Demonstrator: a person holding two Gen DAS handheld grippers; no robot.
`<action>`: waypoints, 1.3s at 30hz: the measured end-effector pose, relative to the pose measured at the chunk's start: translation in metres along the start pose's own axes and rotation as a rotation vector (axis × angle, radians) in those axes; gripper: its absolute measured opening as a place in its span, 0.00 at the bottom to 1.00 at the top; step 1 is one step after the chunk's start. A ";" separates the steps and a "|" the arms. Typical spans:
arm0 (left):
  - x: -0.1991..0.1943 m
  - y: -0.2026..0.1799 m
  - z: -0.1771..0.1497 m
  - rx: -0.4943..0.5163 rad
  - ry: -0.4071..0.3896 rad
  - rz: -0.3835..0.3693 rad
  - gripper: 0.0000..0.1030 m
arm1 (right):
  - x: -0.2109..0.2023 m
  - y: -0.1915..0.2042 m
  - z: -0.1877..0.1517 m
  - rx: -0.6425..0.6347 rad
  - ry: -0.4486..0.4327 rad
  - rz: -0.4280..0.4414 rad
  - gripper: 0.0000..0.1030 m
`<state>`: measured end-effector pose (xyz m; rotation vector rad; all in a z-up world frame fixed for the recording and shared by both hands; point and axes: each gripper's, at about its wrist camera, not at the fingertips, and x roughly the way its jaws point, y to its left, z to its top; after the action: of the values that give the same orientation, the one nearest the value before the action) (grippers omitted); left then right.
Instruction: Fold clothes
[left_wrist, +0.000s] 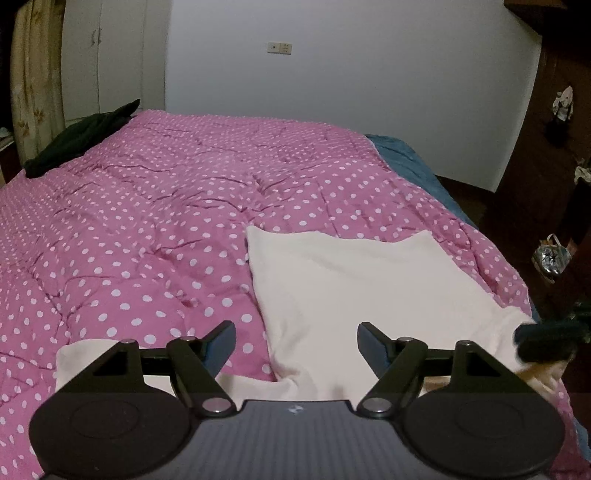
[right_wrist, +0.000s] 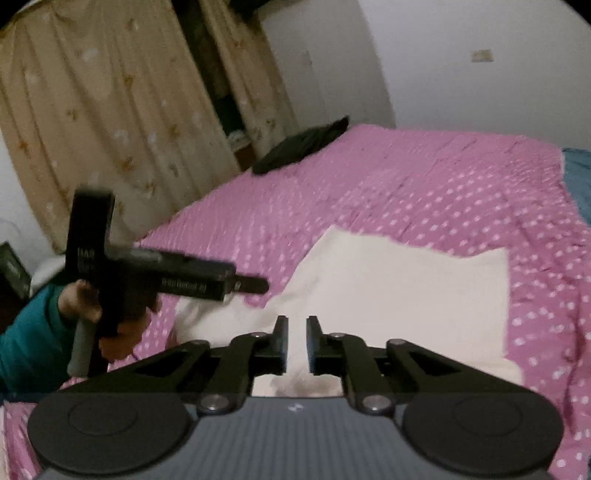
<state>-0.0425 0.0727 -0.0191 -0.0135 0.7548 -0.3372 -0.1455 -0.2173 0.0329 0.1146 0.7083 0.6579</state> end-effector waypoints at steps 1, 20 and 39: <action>-0.001 0.001 0.000 0.000 -0.001 -0.004 0.73 | -0.002 0.001 -0.001 0.000 0.006 0.004 0.11; 0.041 -0.062 -0.023 0.128 0.152 -0.202 0.43 | -0.069 -0.074 -0.036 0.090 0.128 -0.368 0.42; 0.009 -0.061 0.008 0.130 0.043 -0.262 0.01 | -0.048 -0.048 -0.063 -0.011 0.130 -0.422 0.61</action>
<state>-0.0491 0.0119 -0.0111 0.0173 0.7738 -0.6375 -0.1879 -0.2911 -0.0033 -0.0877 0.8235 0.2661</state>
